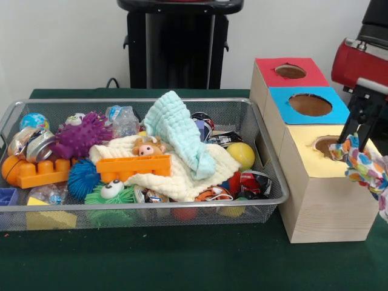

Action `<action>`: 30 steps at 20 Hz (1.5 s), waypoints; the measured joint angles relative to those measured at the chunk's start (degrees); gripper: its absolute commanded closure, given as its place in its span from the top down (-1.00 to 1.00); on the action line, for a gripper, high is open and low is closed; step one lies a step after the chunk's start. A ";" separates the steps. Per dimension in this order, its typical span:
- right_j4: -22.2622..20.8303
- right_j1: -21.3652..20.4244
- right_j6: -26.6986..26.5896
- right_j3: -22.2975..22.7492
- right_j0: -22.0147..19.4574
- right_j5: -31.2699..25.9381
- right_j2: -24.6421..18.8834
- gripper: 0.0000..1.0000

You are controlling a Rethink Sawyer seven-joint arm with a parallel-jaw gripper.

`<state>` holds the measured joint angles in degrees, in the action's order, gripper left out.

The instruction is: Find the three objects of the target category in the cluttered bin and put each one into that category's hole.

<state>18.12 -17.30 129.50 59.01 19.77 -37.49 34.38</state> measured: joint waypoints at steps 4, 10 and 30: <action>0.79 0.70 0.08 0.01 0.42 0.83 0.00 -1.00; 1.57 1.03 0.15 0.40 1.15 0.92 0.00 -1.00; 1.57 -2.49 0.15 8.88 3.09 1.16 0.00 -1.00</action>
<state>19.69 -19.79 129.65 67.89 22.87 -36.33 34.38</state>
